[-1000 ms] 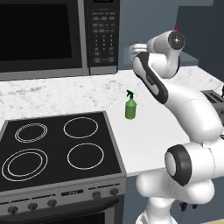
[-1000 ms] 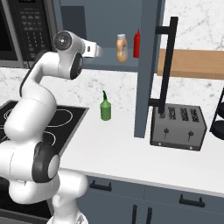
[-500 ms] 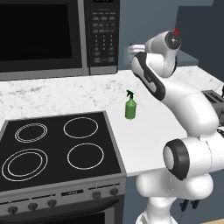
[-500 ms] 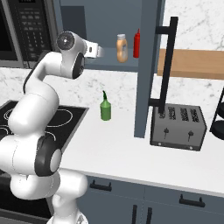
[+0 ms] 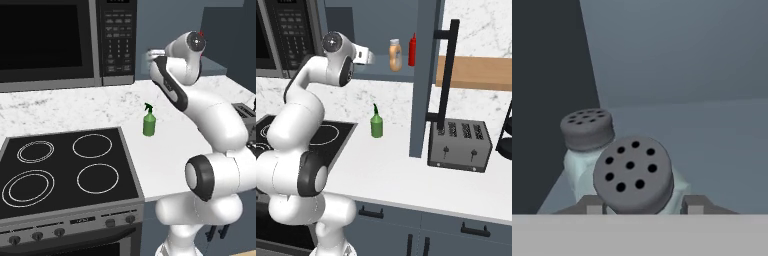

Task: Put the shaker and condiment bottle from the counter next to their counterparts in the cabinet.

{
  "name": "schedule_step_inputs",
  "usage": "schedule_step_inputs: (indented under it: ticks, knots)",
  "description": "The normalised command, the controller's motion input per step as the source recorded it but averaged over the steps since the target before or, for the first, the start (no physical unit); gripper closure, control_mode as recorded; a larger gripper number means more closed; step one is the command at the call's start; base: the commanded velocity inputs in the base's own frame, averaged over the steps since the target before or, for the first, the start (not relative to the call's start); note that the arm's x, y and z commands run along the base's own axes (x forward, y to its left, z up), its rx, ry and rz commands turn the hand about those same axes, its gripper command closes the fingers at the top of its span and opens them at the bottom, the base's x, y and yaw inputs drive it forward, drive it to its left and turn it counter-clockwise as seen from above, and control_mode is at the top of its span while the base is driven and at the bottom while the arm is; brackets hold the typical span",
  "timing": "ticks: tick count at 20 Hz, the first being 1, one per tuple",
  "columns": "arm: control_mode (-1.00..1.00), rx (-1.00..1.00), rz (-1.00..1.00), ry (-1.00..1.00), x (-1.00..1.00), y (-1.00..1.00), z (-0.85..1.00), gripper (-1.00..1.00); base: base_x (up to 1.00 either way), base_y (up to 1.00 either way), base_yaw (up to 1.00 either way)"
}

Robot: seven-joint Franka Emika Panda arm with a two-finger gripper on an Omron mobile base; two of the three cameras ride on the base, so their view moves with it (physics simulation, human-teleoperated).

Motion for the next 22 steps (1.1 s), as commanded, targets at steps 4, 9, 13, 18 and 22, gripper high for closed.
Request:
schedule_step_inputs:
  ticks: [4, 9, 13, 18, 22]
  knots:
    - [-1.0, 0.0, 0.0, 0.13, 0.22, 0.01, -0.27, 1.0, 0.0, 0.0, 0.0]
    - [-1.0, 0.0, 0.0, 0.07, 0.02, 0.05, -0.31, -1.0, 0.0, 0.0, 0.0]
    - [-1.0, 0.03, 0.0, 0.04, 0.07, -0.1, -0.25, -1.0, 0.0, 0.0, 0.0]
    - [-1.0, 0.0, 0.01, 0.01, 0.21, -0.02, -0.14, -1.0, 0.0, 0.0, 0.0]
    - [-1.0, 0.0, 0.04, 0.0, 0.29, 0.0, -0.05, -1.0, 0.0, 0.0, 0.0]
